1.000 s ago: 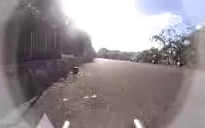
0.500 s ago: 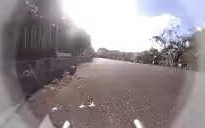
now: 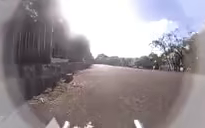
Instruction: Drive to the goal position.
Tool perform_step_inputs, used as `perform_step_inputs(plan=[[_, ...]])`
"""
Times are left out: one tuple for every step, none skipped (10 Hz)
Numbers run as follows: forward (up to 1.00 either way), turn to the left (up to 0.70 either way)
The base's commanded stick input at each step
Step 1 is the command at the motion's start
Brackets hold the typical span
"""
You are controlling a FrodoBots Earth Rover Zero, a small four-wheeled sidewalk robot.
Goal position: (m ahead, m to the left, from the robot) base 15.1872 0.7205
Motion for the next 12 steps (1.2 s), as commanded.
perform_step_inputs(plan=[[0.70, 0.00], [0.70, 0.00], [0.70, 0.00], [0.70, 0.00], [0.70, 0.00], [0.70, 0.00], [0.70, 0.00], [0.70, 0.00], [0.70, 0.00], [0.70, 0.00], [0.70, 0.00], [0.70, 0.00]])
